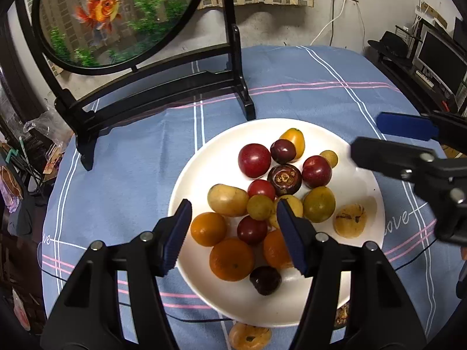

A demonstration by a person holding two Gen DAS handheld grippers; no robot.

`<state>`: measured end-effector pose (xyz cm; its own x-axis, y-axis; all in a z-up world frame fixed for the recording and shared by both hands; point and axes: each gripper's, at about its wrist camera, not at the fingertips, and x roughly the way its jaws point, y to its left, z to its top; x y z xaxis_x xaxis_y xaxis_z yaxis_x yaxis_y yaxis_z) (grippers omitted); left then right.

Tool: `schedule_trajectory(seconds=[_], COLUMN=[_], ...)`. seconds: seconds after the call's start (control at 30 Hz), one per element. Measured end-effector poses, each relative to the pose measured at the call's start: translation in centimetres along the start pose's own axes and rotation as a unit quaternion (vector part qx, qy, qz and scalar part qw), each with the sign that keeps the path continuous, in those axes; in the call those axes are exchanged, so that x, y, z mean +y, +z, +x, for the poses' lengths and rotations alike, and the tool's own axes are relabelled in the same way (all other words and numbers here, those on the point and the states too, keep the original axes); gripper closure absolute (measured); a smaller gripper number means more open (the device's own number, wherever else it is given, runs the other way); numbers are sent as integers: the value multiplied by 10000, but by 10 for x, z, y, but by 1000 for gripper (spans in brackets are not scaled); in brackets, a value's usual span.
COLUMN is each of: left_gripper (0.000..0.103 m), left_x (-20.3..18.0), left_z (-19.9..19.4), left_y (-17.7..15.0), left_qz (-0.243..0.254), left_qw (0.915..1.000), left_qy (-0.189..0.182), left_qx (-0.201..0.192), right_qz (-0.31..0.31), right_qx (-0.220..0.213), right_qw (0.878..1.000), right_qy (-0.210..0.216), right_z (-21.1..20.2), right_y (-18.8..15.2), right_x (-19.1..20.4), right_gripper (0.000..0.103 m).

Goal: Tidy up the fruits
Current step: 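Lower the plum and yellow fruit onto the plate and open both grippers, then move both grippers back to the last fruits on the cloth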

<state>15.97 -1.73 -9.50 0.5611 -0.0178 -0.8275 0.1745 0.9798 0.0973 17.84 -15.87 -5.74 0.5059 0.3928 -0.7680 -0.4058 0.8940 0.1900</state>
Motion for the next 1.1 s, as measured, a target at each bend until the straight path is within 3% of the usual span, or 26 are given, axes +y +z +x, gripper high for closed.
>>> schedule_trajectory(seconds=[0.6, 0.7, 0.77, 0.83, 0.97, 1.1], left_gripper=[37, 35, 28, 28, 26, 26], left_x=[-3, 2, 8, 12, 19, 29], left_z=[-92, -107, -114, -121, -133, -140], left_y=[-30, -41, -47, -52, -64, -71], left_qz=[-10, -88, -181, -261, -407, -585], left_qw=[9979, 9970, 9964, 9959, 9952, 9946], left_qy=[-36, 5, 14, 17, -4, -7], left_qx=[-642, -773, -830, -868, -885, -859], right_qz=[321, 292, 175, 190, 562, 792], right_qx=[-216, -522, -837, -1043, -1676, -2464], right_qw=[9992, 9981, 9962, 9943, 9843, 9659], right_qy=[-36, -163, -160, -57, 38, 55], right_z=[-86, -108, -129, -149, -189, -235], right_y=[-69, -79, -80, -79, -86, -92], right_x=[23, 33, 40, 44, 42, 38], right_gripper=[42, 42, 41, 38, 2, 1])
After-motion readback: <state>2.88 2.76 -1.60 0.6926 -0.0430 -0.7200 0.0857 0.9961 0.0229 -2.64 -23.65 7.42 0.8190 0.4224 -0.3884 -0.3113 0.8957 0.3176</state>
